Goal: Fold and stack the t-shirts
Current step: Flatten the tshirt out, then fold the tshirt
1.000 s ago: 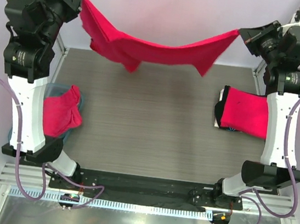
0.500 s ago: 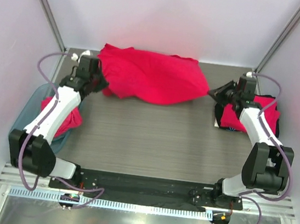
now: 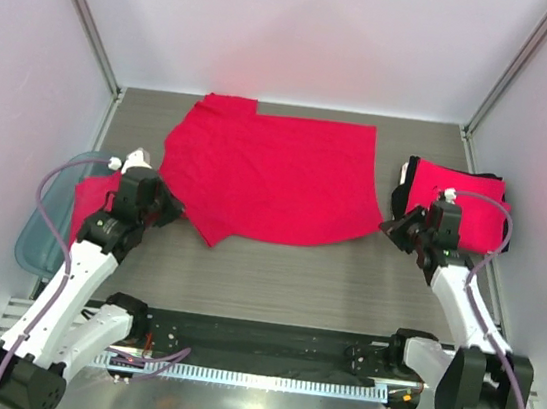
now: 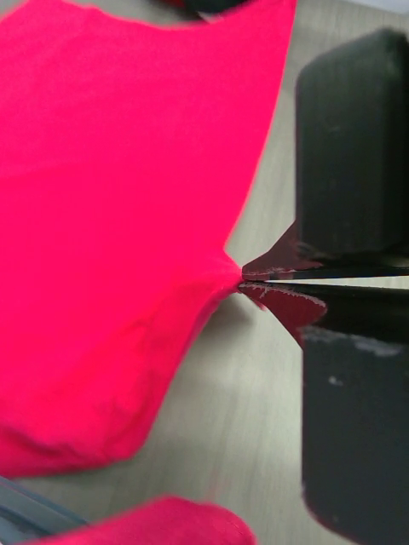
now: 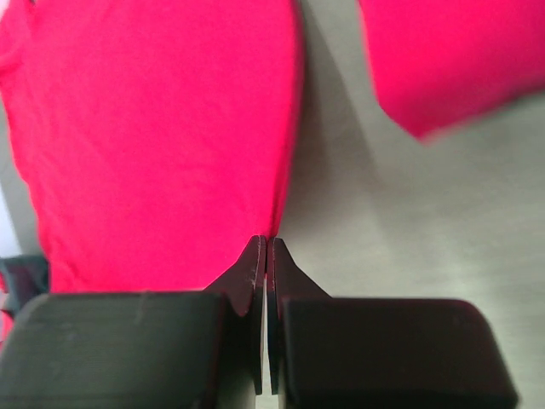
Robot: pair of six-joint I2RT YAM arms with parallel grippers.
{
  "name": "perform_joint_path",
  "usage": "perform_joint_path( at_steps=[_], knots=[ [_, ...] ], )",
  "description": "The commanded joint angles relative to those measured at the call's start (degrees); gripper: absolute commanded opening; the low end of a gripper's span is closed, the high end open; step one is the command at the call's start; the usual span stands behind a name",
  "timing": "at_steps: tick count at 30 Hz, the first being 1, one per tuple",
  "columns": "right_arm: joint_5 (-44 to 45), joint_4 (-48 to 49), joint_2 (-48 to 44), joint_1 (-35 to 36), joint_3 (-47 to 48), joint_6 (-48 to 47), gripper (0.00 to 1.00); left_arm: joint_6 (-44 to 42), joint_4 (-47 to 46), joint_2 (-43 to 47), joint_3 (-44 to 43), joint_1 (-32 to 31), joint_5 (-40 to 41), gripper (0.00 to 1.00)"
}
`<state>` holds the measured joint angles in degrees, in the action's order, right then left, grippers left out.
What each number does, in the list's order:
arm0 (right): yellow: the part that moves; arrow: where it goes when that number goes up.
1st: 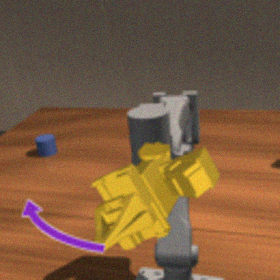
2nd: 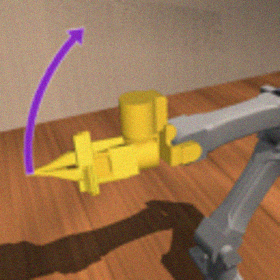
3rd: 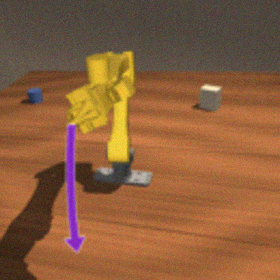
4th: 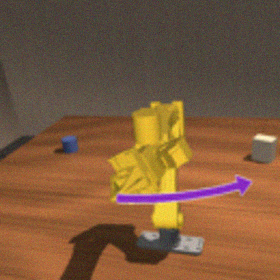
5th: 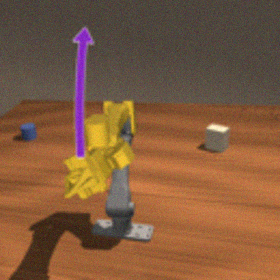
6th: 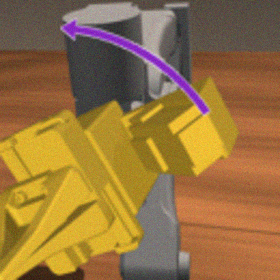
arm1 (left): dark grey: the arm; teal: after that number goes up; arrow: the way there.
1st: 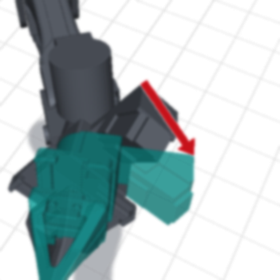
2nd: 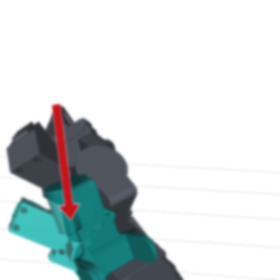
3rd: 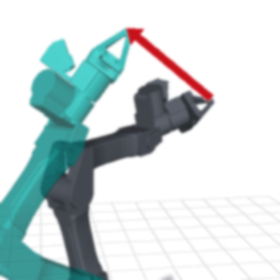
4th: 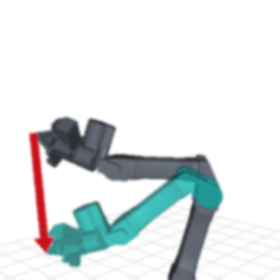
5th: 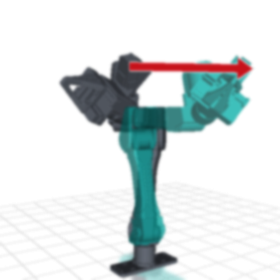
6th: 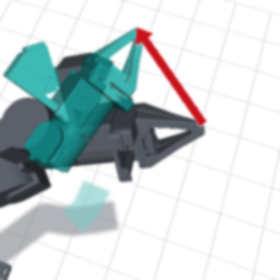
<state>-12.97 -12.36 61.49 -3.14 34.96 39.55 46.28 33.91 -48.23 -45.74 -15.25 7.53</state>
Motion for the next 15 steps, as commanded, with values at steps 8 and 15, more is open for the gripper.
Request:
perform_joint_path(
  at_steps=[8, 15],
  knots=[
    [6.2, -10.14, -18.43, -0.2, -7.54, -4.12, 0.01, 0.74, 8.63, 9.03, 1.97, -0.22, 3.19, 0.0],
    [10.07, -9.97, -6.6, -0.12, 0.19, -5.36, 0.01, 0.56, 7.22, -1.42, -5.75, -0.14, 5.12, 0.0]
  ],
)
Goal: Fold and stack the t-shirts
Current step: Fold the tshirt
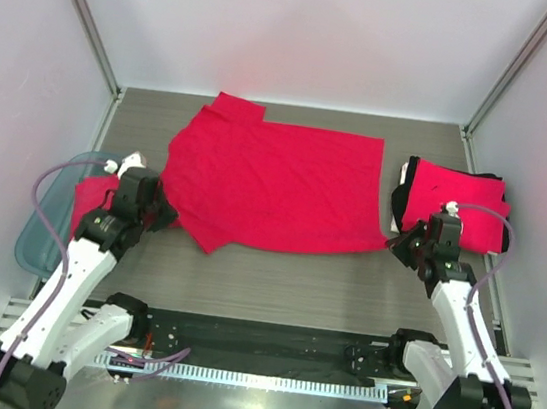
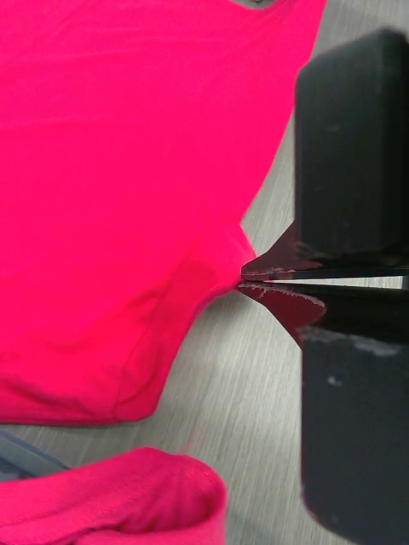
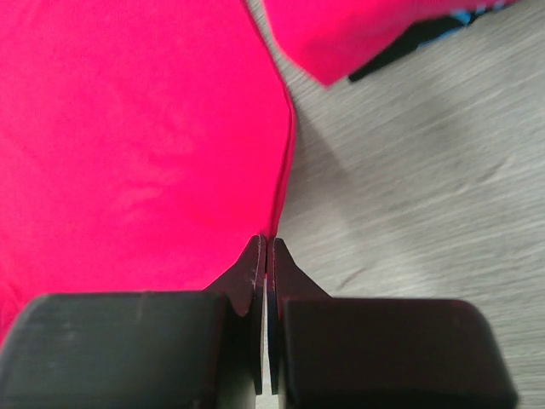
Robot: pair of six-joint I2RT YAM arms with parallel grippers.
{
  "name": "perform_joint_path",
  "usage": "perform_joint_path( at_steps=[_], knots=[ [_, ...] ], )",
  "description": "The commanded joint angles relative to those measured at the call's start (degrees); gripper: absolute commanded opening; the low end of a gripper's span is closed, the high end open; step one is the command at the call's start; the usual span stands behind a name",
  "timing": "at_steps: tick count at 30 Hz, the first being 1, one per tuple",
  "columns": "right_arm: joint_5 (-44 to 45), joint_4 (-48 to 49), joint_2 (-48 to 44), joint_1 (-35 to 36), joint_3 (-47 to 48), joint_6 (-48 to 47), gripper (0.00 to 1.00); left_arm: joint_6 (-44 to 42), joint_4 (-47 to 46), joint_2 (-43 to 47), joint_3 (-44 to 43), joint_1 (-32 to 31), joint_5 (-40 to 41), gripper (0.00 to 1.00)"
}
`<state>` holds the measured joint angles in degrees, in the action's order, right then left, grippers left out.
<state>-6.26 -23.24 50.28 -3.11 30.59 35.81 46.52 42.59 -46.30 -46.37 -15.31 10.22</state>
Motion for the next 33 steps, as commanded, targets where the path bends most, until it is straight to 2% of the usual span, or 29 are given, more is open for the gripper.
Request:
perform_joint_path(
  at_steps=[1, 11, 17, 24, 33],
  knots=[
    [3.36, 1.88, 6.04, -0.14, 5.96, -1.54, 0.01, 0.15, -1.63, -4.49, -6.27, -0.16, 2.7, 0.0],
    [2.66, 5.75, 21.24, 0.83, 15.63, -0.66, 0.01, -3.46, -0.66, -17.93, -21.64, 0.02, 7.98, 0.0],
    [3.71, 6.46, 28.45, 1.27, 20.91, -0.74, 0.01, -2.67, -5.67, -23.3, -25.69, 0.02, 9.37, 0.0],
    [4.41, 7.16, 34.87, 1.27, 26.27, -0.04, 0.01, -4.77, -5.85, -33.75, -34.65, 0.81, 12.63, 0.0],
    [4.77, 8.39, 42.08, 1.62, 31.1, 1.19, 0.01, -5.04, -5.76, -43.16, -39.85, 2.13, 13.07, 0.0]
  ],
)
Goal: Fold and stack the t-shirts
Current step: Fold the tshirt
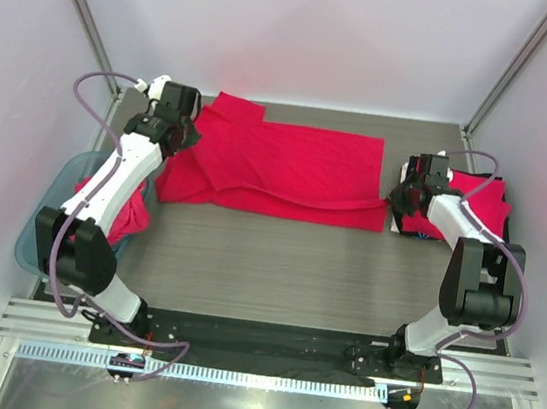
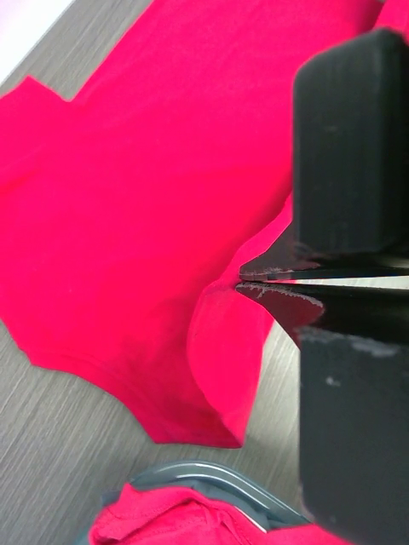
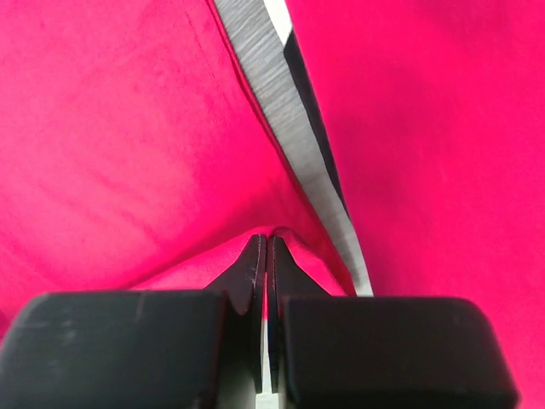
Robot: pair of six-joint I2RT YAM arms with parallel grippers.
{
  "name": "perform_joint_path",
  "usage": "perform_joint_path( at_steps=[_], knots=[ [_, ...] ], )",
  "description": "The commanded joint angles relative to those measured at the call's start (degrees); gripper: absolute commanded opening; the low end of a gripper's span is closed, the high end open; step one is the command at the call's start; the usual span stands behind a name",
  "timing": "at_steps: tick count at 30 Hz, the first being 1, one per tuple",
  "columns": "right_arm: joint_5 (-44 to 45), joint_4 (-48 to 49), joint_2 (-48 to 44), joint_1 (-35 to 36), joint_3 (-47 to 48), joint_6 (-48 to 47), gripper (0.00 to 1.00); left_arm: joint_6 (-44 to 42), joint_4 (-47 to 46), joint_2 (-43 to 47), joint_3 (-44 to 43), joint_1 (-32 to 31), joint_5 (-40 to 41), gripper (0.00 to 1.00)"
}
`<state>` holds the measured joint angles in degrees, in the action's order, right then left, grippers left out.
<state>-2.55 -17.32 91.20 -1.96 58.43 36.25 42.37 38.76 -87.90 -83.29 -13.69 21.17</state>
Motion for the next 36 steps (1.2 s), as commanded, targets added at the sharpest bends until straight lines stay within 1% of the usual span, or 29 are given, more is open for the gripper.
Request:
perform_joint_path(
  at_steps=[1, 11, 17, 18, 19, 20, 21, 22, 23, 24, 25, 26, 28, 29, 31, 32, 33, 34, 35, 36],
  knots=[
    [1.14, 2.56, 2.13, 0.64, 3.61, 0.84, 0.01, -0.89, -1.94, -2.45, -3.72, 0.51, 2.04, 0.0],
    [2.02, 3.17, 7.15, 1.43, 8.18, 1.72, 0.01, -1.41, -2.55, -11.41, -10.31, 1.91, 2.39, 0.0],
    [2.28, 3.35, 11.8, 1.96, 12.84, 2.16, 0.01, 1.39, -1.15, -17.3, -15.67, 4.55, 0.37, 0.0],
    [2.28, 3.35, 12.68, 1.96, 13.11, 2.59, 0.06, 1.66, -1.23, -18.0, -16.98, 4.9, -0.68, 0.05],
    [4.46, 3.35, 12.86, 1.96, 13.28, 2.68, 0.12, 1.58, -1.84, -18.79, -17.69, 5.25, -2.0, 0.11],
    [5.18, 3.35, 12.95, 1.96, 13.46, 2.69, 0.29, 1.23, -1.85, -20.89, -19.01, 5.78, -3.05, 0.16],
    [5.36, 3.35, 12.78, 1.96, 13.46, 2.6, 0.35, 1.22, -1.33, -21.95, -20.5, 6.04, -4.19, 0.37],
    [5.45, 3.43, 11.91, 1.96, 13.37, 2.08, 0.38, 1.14, 0.51, -23.01, -23.99, 6.22, -4.9, 0.44],
    [5.71, 3.35, 11.03, 1.96, 13.02, 1.98, 0.42, 0.96, 1.13, -24.59, -25.42, 6.48, -6.13, 0.5],
    [6.15, 4.39, 9.89, 1.96, 11.11, 1.81, 0.45, 0.87, 1.84, -25.21, -26.65, 6.4, -6.75, 0.61],
    [6.76, 5.45, 6.66, 1.96, 9.69, 1.46, 0.49, 0.87, 2.8, -25.22, -27.62, 6.4, -7.97, 0.64],
    [6.85, 6.41, 5.06, 1.96, 8.03, 1.46, 0.56, 0.87, 2.9, -24.96, -27.54, 6.4, -8.68, 0.66],
    [7.03, 8.7, 1.28, 3.89, 3.11, 1.54, 0.57, 1.05, 2.29, -22.59, -25.97, 6.31, -10.7, 0.67],
    [7.29, 9.32, -2.13, 4.32, 1.44, 1.98, 0.57, 1.05, 1.59, -21.28, -23.09, 5.88, -10.8, 0.67],
    [8.17, 10.29, -5.14, 5.9, -3.4, 3.03, 0.56, 1.31, 0.36, -16.97, -19.91, 4.82, -10.71, 0.67],
    [9.04, 11.51, -8.11, 6.61, -5.16, 4.52, 0.55, 1.57, 0.0, -15.56, -16.77, 4.56, -10.97, 0.67],
    [9.22, 12.48, -9.45, 7.31, -8.91, 5.4, 0.55, 1.92, -0.61, -12.42, -15.08, 4.29, -11.32, 0.67],
    [10.27, 13.18, -10.94, 9.23, -10.69, 6.02, 0.55, 2.54, -1.05, -10.91, -13.24, 3.42, -11.59, 0.68],
    [13.06, 14.41, -12.17, 10.21, -12.28, 6.9, 0.55, 2.37, -1.93, -9.33, -9.22, 2.98, -13.42, 0.69],
    [14.75, 14.94, -14.19, 11.09, -15.16, 8.47, 0.56, 1.76, -4.03, -5.83, -7.17, 2.27, -14.04, 0.71]
  ],
)
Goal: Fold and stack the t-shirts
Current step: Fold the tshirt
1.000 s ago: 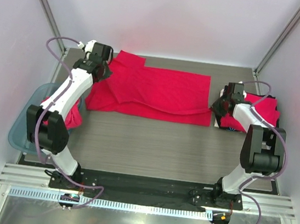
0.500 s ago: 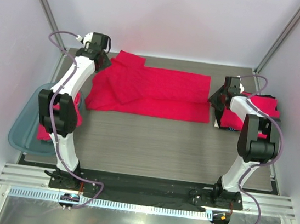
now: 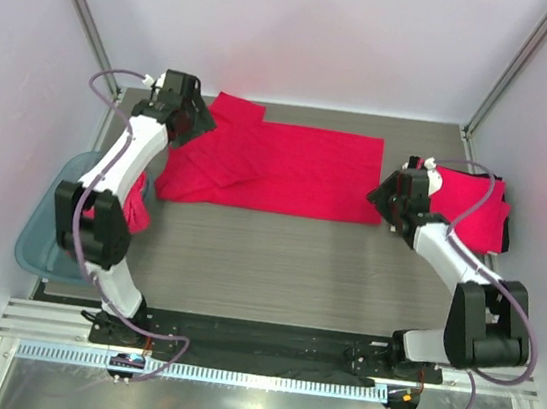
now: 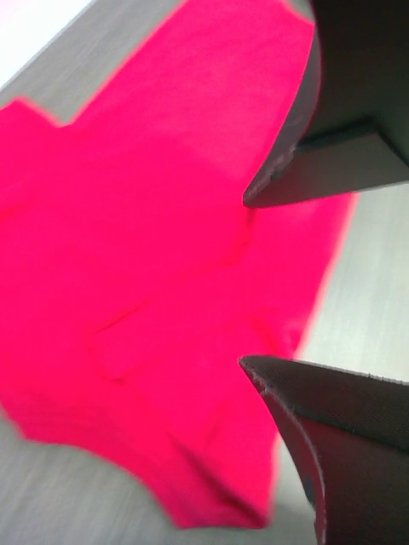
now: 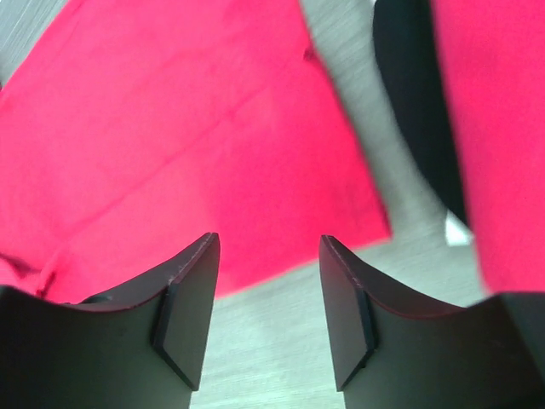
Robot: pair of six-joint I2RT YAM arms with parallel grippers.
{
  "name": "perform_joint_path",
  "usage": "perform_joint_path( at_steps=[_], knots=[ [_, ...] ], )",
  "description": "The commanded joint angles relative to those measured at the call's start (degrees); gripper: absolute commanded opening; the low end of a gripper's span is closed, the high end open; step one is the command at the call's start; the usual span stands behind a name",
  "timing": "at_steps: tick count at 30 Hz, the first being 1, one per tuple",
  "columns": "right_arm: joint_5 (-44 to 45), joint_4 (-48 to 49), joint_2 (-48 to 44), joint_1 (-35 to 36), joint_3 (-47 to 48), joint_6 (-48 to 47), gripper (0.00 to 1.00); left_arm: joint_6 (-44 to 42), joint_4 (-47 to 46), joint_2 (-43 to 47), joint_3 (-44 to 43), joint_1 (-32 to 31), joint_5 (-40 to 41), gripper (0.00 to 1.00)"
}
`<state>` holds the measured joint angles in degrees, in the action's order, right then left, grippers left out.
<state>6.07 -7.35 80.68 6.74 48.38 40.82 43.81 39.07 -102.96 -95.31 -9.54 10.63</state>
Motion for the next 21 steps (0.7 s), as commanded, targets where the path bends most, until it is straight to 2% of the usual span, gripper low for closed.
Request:
perform_joint_path(
  at_steps=[1, 2, 5, 9, 14, 21],
  knots=[
    [7.37, 5.5, -4.48, 3.27, -6.44, 4.79, 0.57, 0.4, -4.61, 10.83, 6.87, -3.54, -2.82, 0.74],
    [9.12, 6.99, -5.18, 4.06, -8.98, 5.75, 0.58, 0.83, -4.88, 12.59, 10.37, -4.43, -1.77, 0.78],
    [10.81, 10.76, -6.77, 4.51, -12.77, 10.15, 0.58, 1.18, -6.64, 18.22, 16.7, -7.5, -0.79, 0.8],
    [13.18, 13.41, -6.33, 4.51, -16.38, 14.11, 0.58, 3.46, -9.27, 24.54, 25.33, -8.56, -0.7, 0.81],
    [15.38, 16.58, -1.78, 4.51, -15.6, 15.69, 0.58, 4.53, -17.53, 31.49, 38.5, -11.38, -0.61, 0.82],
    [18.28, 18.69, 6.59, 4.6, -13.05, 17.63, 0.55, 5.05, -25.25, 35.98, 48.54, -11.47, -0.26, 0.82]
  ],
)
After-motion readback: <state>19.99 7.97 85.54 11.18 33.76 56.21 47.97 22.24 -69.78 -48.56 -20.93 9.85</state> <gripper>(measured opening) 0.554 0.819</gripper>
